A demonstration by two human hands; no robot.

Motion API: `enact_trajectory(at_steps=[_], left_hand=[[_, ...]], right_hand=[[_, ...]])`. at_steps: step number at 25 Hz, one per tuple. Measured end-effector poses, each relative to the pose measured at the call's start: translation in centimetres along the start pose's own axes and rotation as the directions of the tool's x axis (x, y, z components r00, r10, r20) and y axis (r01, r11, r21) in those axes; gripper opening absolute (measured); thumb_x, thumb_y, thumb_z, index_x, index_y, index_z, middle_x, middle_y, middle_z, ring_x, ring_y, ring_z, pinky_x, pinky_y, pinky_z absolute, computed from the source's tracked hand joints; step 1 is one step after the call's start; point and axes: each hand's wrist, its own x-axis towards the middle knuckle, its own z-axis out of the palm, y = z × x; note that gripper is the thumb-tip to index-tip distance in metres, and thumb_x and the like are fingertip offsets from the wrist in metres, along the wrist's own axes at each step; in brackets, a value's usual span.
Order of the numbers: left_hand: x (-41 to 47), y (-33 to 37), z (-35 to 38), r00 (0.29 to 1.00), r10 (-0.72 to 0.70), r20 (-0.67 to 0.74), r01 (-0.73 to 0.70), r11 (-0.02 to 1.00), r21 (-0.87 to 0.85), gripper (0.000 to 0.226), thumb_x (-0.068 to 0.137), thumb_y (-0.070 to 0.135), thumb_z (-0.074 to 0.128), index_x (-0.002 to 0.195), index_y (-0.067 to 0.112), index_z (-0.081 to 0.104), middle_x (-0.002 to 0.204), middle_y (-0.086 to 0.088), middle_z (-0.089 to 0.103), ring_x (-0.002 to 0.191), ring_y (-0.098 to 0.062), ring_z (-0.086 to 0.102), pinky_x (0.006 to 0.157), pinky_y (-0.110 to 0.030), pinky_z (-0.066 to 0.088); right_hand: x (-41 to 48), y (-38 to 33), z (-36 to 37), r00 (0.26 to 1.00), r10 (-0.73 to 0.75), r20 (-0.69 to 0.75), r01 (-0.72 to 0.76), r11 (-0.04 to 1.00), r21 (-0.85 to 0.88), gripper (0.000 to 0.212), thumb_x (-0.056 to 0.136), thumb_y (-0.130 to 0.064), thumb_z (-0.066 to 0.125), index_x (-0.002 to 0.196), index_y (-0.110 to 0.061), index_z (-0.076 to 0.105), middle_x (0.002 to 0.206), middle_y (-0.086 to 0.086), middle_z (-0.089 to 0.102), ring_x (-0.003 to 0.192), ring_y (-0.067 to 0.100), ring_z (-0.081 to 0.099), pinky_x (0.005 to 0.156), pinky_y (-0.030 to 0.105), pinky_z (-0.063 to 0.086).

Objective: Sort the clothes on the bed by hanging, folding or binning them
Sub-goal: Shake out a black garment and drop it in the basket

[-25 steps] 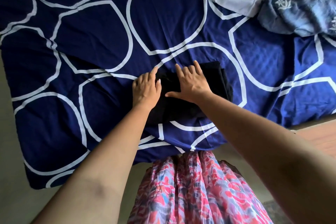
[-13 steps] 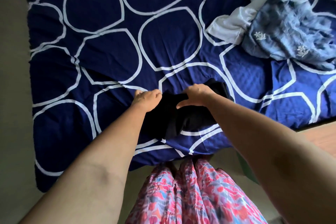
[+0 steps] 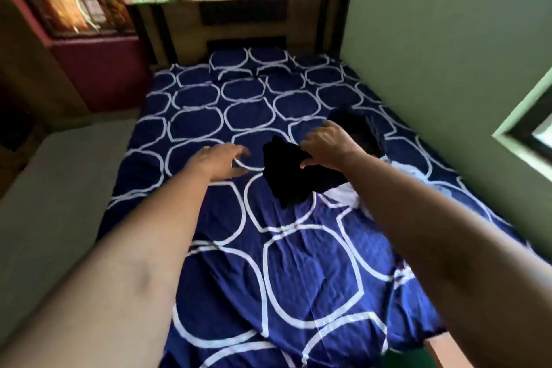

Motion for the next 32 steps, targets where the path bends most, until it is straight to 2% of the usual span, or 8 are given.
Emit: enact_trajectory(at_steps=[3,7,10,17,21,25,28,32], left_hand=[[-0.5,-0.3,-8.1,0.986,0.015,-0.166,-0.015,1.0,0.002,0.051,0.086,0.053,0.06,0.133,0.037,0.047,0.126,0.005,0.054,0.111,-0.016,0.057,0.093,-0.038,0.047],[-2.5,0.3,-17.2,0.944,0.028,-0.33,0.02,0.99,0.142,0.055,0.088,0.051,0.058,0.137,0.03,0.045,0.133,0.002,0.051,0.118,-0.019,0.053,0.094,-0.034,0.046],[-3.5,0.8,-21.2,0.961,-0.003,-0.277,0.036,0.993,0.114,0.059,0.087,0.051,0.061,0.139,0.028,0.041,0.138,0.003,0.045,0.12,-0.019,0.051,0.095,-0.033,0.044],[-3.6,1.8,-25.1,0.969,0.004,-0.248,0.046,0.98,0.193,0.062,0.084,0.056,0.06,0.135,0.025,0.045,0.135,0.005,0.047,0.118,-0.017,0.05,0.097,-0.039,0.046],[-4.4,2.0,-24.6,0.955,-0.053,-0.292,0.053,0.999,-0.007,0.052,0.085,0.047,0.066,0.132,0.031,0.049,0.125,0.006,0.052,0.104,-0.011,0.051,0.082,-0.025,0.041],[-5.2,2.9,-23.6,0.924,-0.147,-0.352,0.136,0.989,-0.056,0.057,0.084,0.049,0.066,0.136,0.038,0.046,0.125,0.007,0.051,0.112,-0.015,0.053,0.09,-0.029,0.045],[-6.0,3.9,-23.1,0.916,-0.181,-0.359,0.184,0.983,-0.027,0.059,0.081,0.052,0.066,0.135,0.042,0.045,0.12,0.008,0.053,0.105,-0.014,0.055,0.091,-0.036,0.05],[-8.3,5.5,-22.5,0.873,-0.241,-0.424,0.265,0.964,-0.003,0.057,0.081,0.053,0.065,0.133,0.037,0.047,0.119,0.006,0.053,0.104,-0.015,0.055,0.089,-0.039,0.05]], right_hand=[[1.5,3.9,-5.7,0.995,-0.049,-0.083,0.039,0.991,-0.127,0.044,0.048,-0.06,0.081,0.066,-0.023,0.067,0.064,-0.006,0.062,0.058,0.017,0.063,0.06,0.025,0.046],[1.9,7.4,-13.1,0.932,-0.078,-0.355,-0.026,0.96,-0.28,0.01,0.072,-0.034,0.064,0.071,-0.023,0.064,0.065,-0.005,0.058,0.056,0.017,0.058,0.055,0.028,0.043],[2.5,8.7,-16.0,0.867,-0.083,-0.49,-0.077,0.951,-0.298,0.022,0.079,-0.02,0.045,0.073,-0.022,0.066,0.064,-0.004,0.057,0.053,0.018,0.055,0.056,0.029,0.043],[3.3,10.2,-18.9,0.775,-0.08,-0.627,-0.129,0.951,-0.282,0.028,0.078,-0.018,0.04,0.07,-0.02,0.067,0.059,-0.004,0.057,0.053,0.017,0.056,0.06,0.029,0.045],[3.4,10.8,-18.7,0.776,-0.048,-0.628,-0.111,0.971,-0.21,0.033,0.078,-0.02,0.036,0.076,-0.02,0.069,0.067,-0.003,0.061,0.061,0.018,0.06,0.059,0.028,0.046],[3.0,11.3,-17.1,0.743,-0.031,-0.669,-0.094,0.984,-0.15,0.028,0.08,-0.02,0.04,0.08,-0.018,0.067,0.075,-0.001,0.063,0.069,0.02,0.061,0.063,0.03,0.046],[2.7,12.2,-16.0,0.701,0.01,-0.713,-0.121,0.987,-0.106,0.016,0.08,-0.017,0.061,0.094,-0.011,0.067,0.1,0.007,0.066,0.091,0.029,0.063,0.074,0.038,0.05],[2.4,12.1,-15.5,0.641,-0.038,-0.767,-0.022,0.997,-0.069,0.029,0.09,-0.017,0.046,0.109,-0.011,0.068,0.137,0.015,0.053,0.124,0.048,0.047,0.092,0.054,0.049]])
